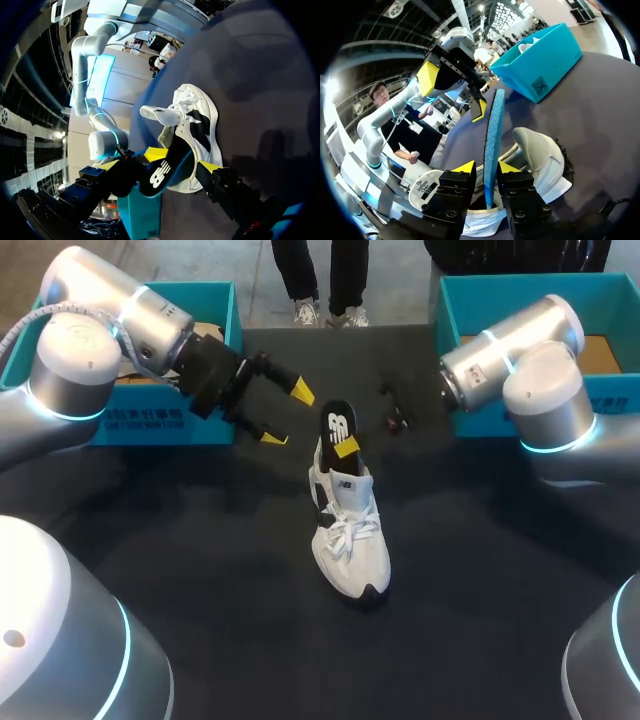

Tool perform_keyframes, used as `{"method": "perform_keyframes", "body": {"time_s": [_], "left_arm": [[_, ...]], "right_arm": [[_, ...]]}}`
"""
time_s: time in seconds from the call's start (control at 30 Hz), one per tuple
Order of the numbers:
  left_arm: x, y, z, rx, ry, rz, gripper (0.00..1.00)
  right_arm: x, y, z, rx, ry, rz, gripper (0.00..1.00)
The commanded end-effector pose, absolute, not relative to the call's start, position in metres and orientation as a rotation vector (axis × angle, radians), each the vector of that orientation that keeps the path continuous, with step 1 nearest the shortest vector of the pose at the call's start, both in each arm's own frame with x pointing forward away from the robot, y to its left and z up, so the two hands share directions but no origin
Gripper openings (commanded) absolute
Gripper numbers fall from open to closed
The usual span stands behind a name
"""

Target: Take the shoe out of the shoebox, open the shoe tongue, remove and reinsert the insole, then place the shoe into the shoebox

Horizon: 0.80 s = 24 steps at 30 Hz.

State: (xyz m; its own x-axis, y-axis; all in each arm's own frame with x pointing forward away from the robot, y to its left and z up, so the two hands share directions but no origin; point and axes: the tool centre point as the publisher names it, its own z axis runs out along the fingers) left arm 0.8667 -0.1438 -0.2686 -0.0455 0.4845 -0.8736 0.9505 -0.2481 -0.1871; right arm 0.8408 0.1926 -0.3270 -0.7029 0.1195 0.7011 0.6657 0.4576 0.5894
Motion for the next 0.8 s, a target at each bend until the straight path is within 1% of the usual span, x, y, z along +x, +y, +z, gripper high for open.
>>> {"method": "perform_keyframes", "body": {"time_s": [0.03,0.1,0.13,0.17,0.2,0.8], "left_arm": [[0.867,-0.143,-0.269,1.745,1.517,-1.245,1.00],[0.867,-0.143,-0.269,1.746,1.518,-1.244,1.00],[0.866,-0.143,-0.269,1.746,1.518,-1.243,1.00],[0.866,-0.143,-0.269,1.746,1.518,-1.243,1.00],[0.866,-0.143,-0.269,1.746,1.519,-1.242,1.00],[0.867,-0.145,-0.267,1.756,1.521,-1.237,1.00]], "right_arm": [[0.840,0.191,-0.328,-0.658,-2.129,-1.228,0.24],[0.843,0.193,-0.330,-0.651,-2.122,-1.224,0.18],[0.843,0.193,-0.330,-0.648,-2.120,-1.220,0.12],[0.844,0.194,-0.331,-0.645,-2.117,-1.216,0.01],[0.844,0.195,-0.331,-0.642,-2.113,-1.215,0.00],[0.825,0.199,-0.345,-0.616,-2.047,-1.127,0.00]]}}
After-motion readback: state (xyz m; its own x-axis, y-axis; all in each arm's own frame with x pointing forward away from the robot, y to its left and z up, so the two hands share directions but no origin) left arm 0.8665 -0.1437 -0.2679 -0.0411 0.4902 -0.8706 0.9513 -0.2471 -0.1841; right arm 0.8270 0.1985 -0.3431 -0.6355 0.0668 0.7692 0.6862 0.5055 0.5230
